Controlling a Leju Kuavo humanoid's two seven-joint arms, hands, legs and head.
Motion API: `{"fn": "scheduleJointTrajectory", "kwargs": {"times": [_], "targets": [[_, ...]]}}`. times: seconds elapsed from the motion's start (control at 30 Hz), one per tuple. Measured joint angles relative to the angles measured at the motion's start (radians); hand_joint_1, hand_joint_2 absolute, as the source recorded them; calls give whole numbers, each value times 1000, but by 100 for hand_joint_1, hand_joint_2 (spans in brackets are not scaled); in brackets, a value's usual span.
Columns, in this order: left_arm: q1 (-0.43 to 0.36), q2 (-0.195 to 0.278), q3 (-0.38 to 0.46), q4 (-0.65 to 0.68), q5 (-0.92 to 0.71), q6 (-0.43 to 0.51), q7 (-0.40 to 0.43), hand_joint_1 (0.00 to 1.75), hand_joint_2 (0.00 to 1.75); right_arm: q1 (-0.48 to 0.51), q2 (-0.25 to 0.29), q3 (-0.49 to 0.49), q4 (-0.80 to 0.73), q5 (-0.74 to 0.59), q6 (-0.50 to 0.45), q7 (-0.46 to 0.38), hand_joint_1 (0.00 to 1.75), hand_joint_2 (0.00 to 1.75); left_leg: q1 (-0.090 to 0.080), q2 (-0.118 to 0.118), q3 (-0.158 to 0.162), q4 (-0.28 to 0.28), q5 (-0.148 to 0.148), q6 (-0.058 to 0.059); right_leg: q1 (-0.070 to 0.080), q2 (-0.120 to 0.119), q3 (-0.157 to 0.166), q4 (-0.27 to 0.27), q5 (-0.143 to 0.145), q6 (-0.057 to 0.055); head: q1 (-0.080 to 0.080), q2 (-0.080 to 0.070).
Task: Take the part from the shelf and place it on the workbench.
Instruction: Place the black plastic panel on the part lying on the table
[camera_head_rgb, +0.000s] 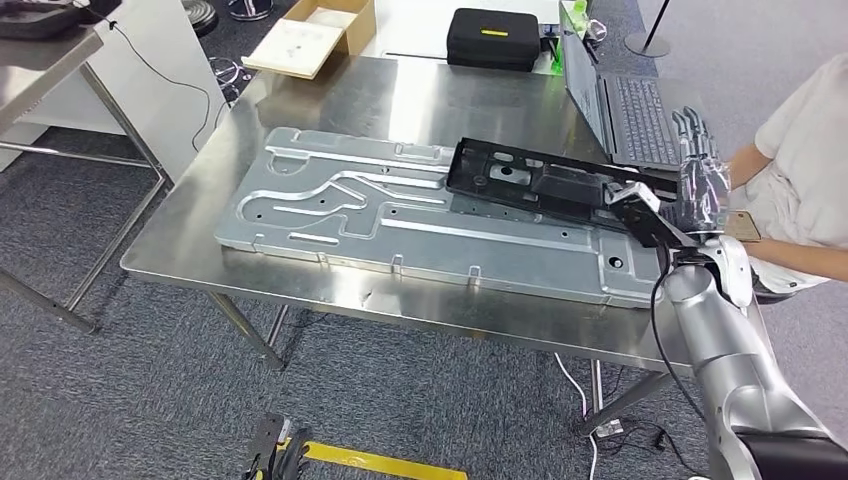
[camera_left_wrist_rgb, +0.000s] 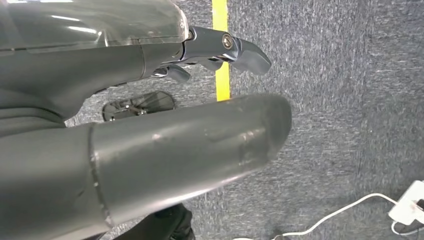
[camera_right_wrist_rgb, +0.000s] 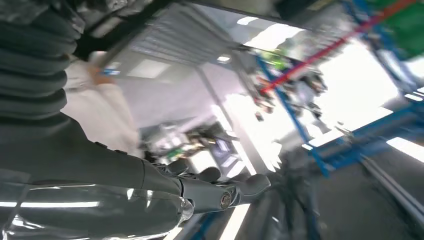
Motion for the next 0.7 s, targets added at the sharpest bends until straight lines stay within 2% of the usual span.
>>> {"fn": "scheduleJointTrajectory", "kwargs": {"times": [0.07,0.13,0.17,0.2,0.23,0.27,0.33,0.37,0.43,0.5,0.57,0.63,0.67,0.7], "targets": [[0,0,-3,0,2,2,0,0,0,52,35,6,-126,-8,-1,-8,0,0,3,-1,-30,71,-47,-10,-2,-1,1,-3,2,-15,0,0],[0,0,-6,0,5,4,2,0,0,97,73,27,-250,9,-3,13,0,0,4,-1,-90,206,-115,-16,1,0,0,-3,1,-24,0,0],[1,0,-7,0,6,4,4,0,0,117,89,42,-298,19,-4,26,0,0,4,-1,-116,262,-134,-17,3,1,0,-3,1,-25,0,0],[1,0,-7,0,7,4,5,0,0,133,102,57,-342,27,-6,35,0,0,4,-1,-129,289,-136,-17,5,1,0,-3,1,-25,0,0],[1,-1,-8,0,8,3,6,0,0,148,110,68,-375,32,-8,37,0,0,4,-1,-123,274,-117,-14,7,1,1,-2,0,-26,0,0],[2,-1,-8,0,9,1,8,0,0,158,116,78,-404,40,-13,33,0,0,4,-1,-98,220,-83,-10,9,0,1,-1,0,-25,0,0],[2,0,-9,0,16,-9,14,0,0,171,129,102,-460,78,-31,28,0,0,1,-2,-28,73,-20,1,12,-1,1,0,0,-24,0,0],[1,0,-9,0,20,-14,18,0,0,176,138,121,-488,108,-41,32,0,0,-1,-1,-4,22,-5,5,14,-1,1,1,0,-22,0,0],[0,1,-9,0,31,-32,24,0,0,195,155,171,-542,162,-59,48,0,0,-6,-2,9,-11,-2,9,15,-2,0,0,1,-14,0,0],[-1,0,-8,0,47,-58,32,0,0,213,167,218,-587,186,-69,56,0,87,-3,-7,14,-20,6,18,14,-5,2,-1,-1,-3,0,0],[0,0,-5,0,65,-88,41,0,0,222,173,250,-620,194,-79,60,0,175,2,-15,19,-33,17,29,14,-6,-16,45,-37,5,0,0],[4,1,1,0,78,-108,49,0,0,230,175,274,-639,196,-88,66,0,175,3,-24,19,-37,22,34,13,-4,-67,164,-104,9,1,0],[8,2,4,0,81,-114,50,0,0,237,175,284,-643,195,-91,69,0,175,3,-30,18,-36,22,35,12,-3,-95,224,-129,11,0,0],[13,2,6,0,82,-118,51,0,0,245,175,294,-646,192,-92,70,0,175,3,-36,17,-35,22,34,10,-3,-111,260,-136,13,0,0]]}}
